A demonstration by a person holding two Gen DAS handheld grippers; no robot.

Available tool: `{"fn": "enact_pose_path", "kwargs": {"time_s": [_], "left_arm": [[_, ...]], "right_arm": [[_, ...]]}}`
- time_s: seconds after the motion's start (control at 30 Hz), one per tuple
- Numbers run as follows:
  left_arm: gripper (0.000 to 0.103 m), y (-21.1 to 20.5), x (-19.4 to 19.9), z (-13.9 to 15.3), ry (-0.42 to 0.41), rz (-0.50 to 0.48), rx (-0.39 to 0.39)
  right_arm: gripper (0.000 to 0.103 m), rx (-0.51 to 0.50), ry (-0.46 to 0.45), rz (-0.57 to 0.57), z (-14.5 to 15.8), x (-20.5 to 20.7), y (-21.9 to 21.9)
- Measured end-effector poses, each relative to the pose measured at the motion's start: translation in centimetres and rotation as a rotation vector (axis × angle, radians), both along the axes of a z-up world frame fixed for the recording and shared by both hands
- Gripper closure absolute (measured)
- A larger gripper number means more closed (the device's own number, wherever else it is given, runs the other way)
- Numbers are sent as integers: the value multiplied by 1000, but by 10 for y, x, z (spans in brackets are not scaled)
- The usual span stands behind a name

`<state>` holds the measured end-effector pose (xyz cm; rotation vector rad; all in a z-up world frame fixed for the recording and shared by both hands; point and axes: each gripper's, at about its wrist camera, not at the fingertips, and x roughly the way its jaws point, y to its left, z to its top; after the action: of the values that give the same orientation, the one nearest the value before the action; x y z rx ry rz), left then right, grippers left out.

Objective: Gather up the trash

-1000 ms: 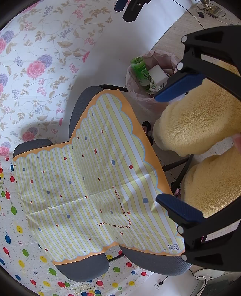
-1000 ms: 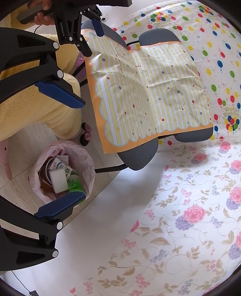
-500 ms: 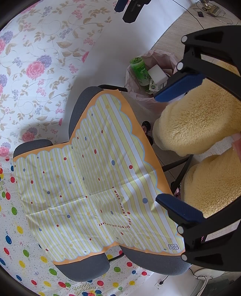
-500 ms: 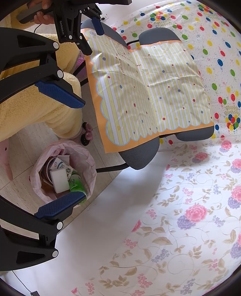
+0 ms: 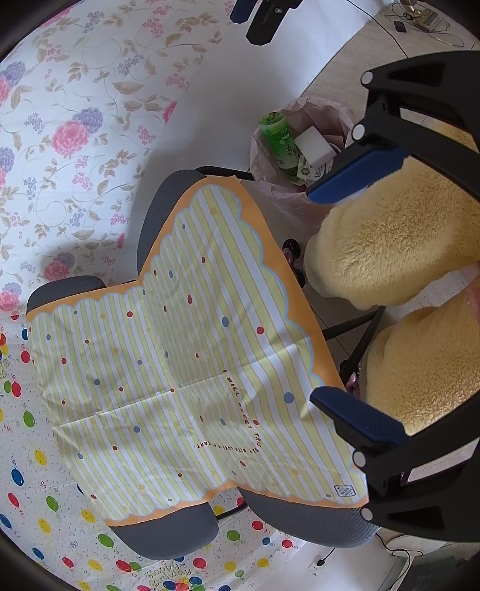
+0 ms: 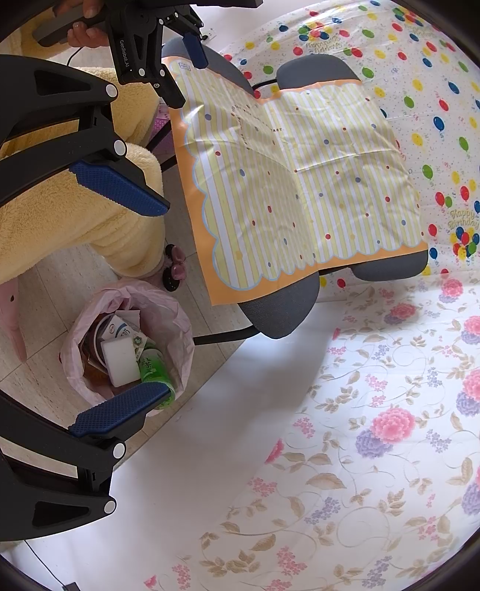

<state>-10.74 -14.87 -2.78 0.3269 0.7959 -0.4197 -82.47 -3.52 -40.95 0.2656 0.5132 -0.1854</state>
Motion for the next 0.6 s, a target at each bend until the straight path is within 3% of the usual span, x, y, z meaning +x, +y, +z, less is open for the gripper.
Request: {"fn": "enact_pose_path", "kwargs": {"time_s": [0.4,0.6], "left_arm": [[7,3,2,3,-23,-9,-19],[7,10,20,1,-21,50,-5]], "right_arm": [[12,12,7,10,-8,4,-2],[12,13,26,56,-6,33,-1]]}}
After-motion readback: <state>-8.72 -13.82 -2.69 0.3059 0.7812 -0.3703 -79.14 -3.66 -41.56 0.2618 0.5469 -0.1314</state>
